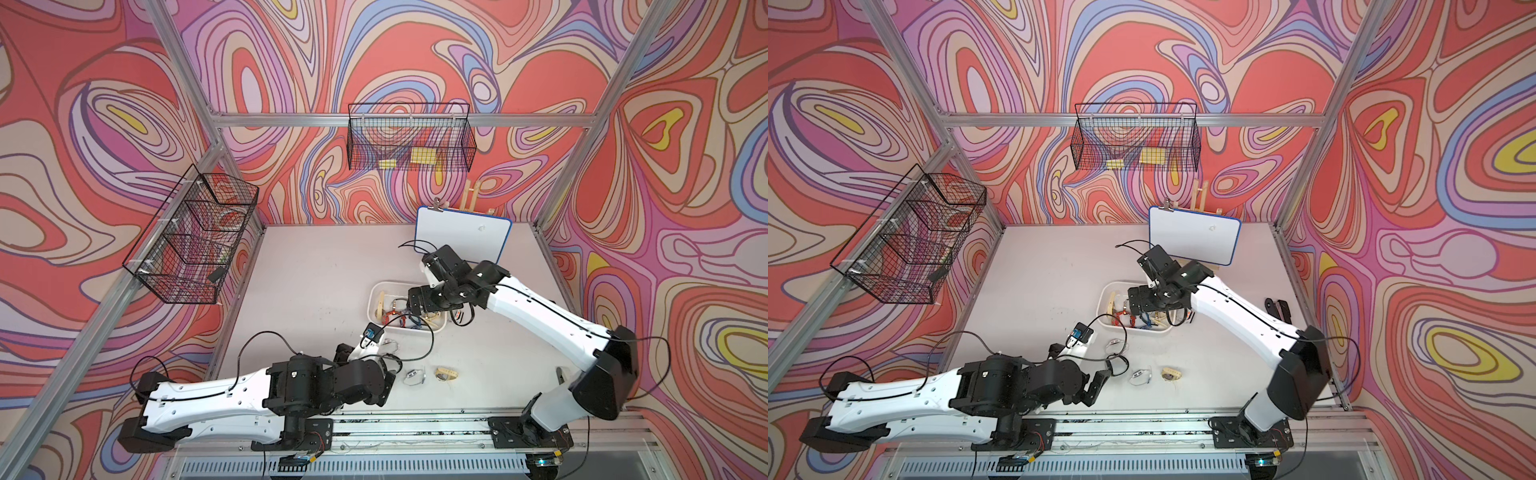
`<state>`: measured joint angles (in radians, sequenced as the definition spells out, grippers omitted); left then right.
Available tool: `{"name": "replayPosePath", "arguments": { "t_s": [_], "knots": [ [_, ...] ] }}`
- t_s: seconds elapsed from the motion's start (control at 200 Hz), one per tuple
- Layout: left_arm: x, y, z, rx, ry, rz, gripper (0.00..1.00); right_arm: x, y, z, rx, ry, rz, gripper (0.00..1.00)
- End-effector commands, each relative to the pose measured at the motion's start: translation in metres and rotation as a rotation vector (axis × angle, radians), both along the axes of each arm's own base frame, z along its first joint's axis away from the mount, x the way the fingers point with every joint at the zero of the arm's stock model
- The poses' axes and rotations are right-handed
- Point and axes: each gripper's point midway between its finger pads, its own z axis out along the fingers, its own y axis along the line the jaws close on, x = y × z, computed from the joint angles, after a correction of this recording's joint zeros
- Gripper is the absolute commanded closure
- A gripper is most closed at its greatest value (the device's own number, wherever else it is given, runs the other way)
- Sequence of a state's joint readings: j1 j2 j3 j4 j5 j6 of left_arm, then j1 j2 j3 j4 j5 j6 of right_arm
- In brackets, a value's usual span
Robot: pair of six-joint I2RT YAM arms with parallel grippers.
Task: Put the watch into the storage box
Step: Place the watch in the storage box, then pick up the watch at the center of the board.
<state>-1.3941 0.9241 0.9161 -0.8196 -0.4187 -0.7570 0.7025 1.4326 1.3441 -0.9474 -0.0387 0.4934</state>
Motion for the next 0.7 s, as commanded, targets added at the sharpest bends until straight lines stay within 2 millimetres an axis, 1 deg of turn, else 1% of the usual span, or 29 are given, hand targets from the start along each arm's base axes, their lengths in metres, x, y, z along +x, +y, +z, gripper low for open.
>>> {"name": "replayPosePath", "arguments": {
  "t_s": [0.0,0.075,0.23,0.341,0.421,0.456,0.471,0.591,0.656,0.696],
  "knots": [
    [-0.008,-0.031,-0.003,-0.071,0.054,-0.095,0.00,-0.019,-0.033,-0.005,-0.018,0.005,-0.097,0.02],
    [-0.013,-0.047,-0.009,-0.085,0.079,-0.142,0.00,-0.040,-0.048,-0.010,0.021,0.020,-0.141,0.02],
    [-0.023,-0.082,-0.029,-0.103,0.147,-0.227,0.00,-0.083,-0.077,-0.021,0.103,0.053,-0.219,0.02],
    [-0.029,-0.105,-0.040,-0.124,0.179,-0.276,0.00,-0.106,-0.093,-0.023,0.148,0.065,-0.256,0.02],
    [-0.036,-0.123,-0.046,-0.150,0.200,-0.338,0.01,-0.121,-0.105,-0.028,0.146,0.089,-0.279,0.02],
    [-0.038,-0.126,-0.051,-0.150,0.209,-0.353,0.02,-0.126,-0.109,-0.029,0.142,0.099,-0.288,0.02],
    [-0.038,-0.131,-0.050,-0.168,0.203,-0.361,0.03,-0.128,-0.111,-0.029,0.141,0.101,-0.291,0.02],
    [-0.035,-0.139,-0.067,-0.135,0.204,-0.362,0.07,-0.144,-0.125,-0.027,0.144,0.108,-0.311,0.02],
    [-0.034,-0.142,-0.076,-0.109,0.202,-0.363,0.11,-0.154,-0.123,-0.021,0.189,0.102,-0.267,0.02],
    [-0.033,-0.144,-0.081,-0.096,0.202,-0.367,0.11,-0.161,-0.123,-0.018,0.213,0.104,-0.242,0.02]
  ]
}}
